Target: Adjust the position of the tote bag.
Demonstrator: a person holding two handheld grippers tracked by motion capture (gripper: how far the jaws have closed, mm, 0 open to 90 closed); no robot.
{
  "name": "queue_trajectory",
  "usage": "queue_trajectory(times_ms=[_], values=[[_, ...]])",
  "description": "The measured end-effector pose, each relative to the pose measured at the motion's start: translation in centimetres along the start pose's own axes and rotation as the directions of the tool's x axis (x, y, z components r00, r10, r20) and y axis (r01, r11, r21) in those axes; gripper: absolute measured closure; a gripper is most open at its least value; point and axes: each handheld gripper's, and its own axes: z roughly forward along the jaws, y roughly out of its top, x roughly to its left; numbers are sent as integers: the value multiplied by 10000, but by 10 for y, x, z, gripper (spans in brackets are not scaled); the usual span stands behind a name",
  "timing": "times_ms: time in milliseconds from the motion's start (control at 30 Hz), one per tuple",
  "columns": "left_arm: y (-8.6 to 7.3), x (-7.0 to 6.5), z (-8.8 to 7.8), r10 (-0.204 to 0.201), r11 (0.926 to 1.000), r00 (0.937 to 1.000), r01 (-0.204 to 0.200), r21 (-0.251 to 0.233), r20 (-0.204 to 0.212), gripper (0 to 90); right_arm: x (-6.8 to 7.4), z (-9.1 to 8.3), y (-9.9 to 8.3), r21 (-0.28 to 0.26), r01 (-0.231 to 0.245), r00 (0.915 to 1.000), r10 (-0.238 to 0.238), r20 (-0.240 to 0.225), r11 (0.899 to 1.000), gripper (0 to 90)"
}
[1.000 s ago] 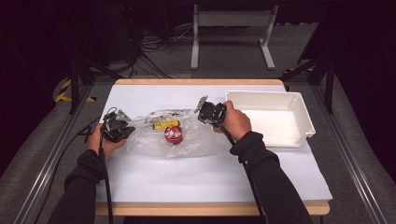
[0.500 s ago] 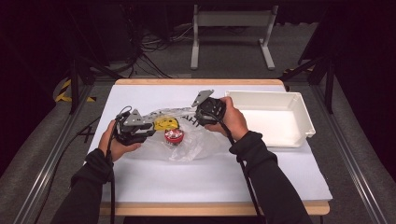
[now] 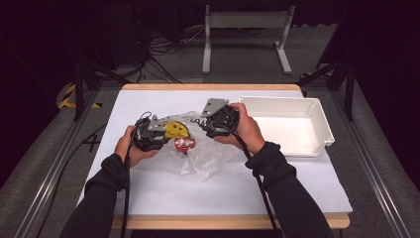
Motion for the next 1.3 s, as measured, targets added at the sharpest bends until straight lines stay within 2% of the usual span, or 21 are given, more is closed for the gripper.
queue_trajectory(times_ms=[67,133,200,233,333,400,467,500,567,600,733,767,800,833,867,900,933,967,1100,1200,1300], values=[[1,2,2,-80,10000,9999,80,9,-95,788,-1,-5,1,-404,-132,9995,120,-298,9991,407],[2,3,3,-134,9999,9997,134,0,-183,858,0,-8,3,-633,-81,9986,48,-527,9980,403],[3,6,5,-292,9996,9995,292,21,-150,900,3,-10,4,-948,99,9943,-198,-1046,9954,517],[4,8,5,-377,9993,9991,378,17,-214,900,4,-9,4,-919,231,9906,-352,-1320,9955,530],[6,12,6,-576,9983,9978,575,-24,-318,900,11,5,4,224,705,9886,-668,-1350,9973,631],[6,16,7,-700,9975,9968,700,-27,-389,900,15,18,0,1223,940,9903,-802,-1132,9880,696],[6,18,8,-800,9968,9957,799,-40,-460,900,15,31,-6,2134,1293,9901,-1143,-813,9684,769],[5,19,8,-793,9968,9952,793,-23,-571,900,14,39,-10,2623,1316,9908,-1184,-656,9560,817],[4,21,9,-881,9961,9945,880,-41,-567,900,14,49,-16,3167,1270,9917,-1138,-599,9400,894],[4,21,10,-886,9961,9940,887,-5,-638,900,14,53,-18,3349,1246,9921,-1129,-541,9340,900],[1,24,12,-964,9952,9919,976,107,-827,900,13,66,-26,4317,1214,9906,-1368,47,8938,900],[-1,26,13,-946,9950,9910,972,235,-948,900,12,69,-28,4567,1184,9892,-1449,234,8817,900],[-2,27,13,-933,9946,9893,979,355,-1121,900,11,72,-30,4898,1051,9894,-1408,366,8655,900],[-6,31,15,-1046,9920,9864,1126,575,-1269,900,10,73,-32,5078,1111,9872,-1538,428,8543,900],[-6,31,15,-1046,9920,9864,1126,575,-1269,900,10,73,-32,5078,1111,9872,-1538,428,8543,900],[-10,34,16,-1155,9903,9861,1237,634,-1195,900,9,75,-34,5335,1049,9860,-1575,540,8393,900],[-13,36,17,-1314,9886,9853,1384,600,-1089,900,8,77,-36,5431,894,9874,-1459,616,8349,900],[-16,37,17,-1377,9873,9843,1453,638,-1105,900,7,78,-38,5604,946,9876,-1483,510,8228,900],[-21,36,17,-1336,9876,9864,1405,695,-961,900,11,81,-38,5826,1138,9872,-1576,248,8047,900],[-26,36,14,-1353,9877,9863,1419,660,-947,900,17,83,-39,6038,1374,9842,-1768,59,7852,900],[-29,36,9,-1399,9885,9867,1439,454,-825,900,21,81,-40,6003,1349,9859,-1673,-19,7883,900]])
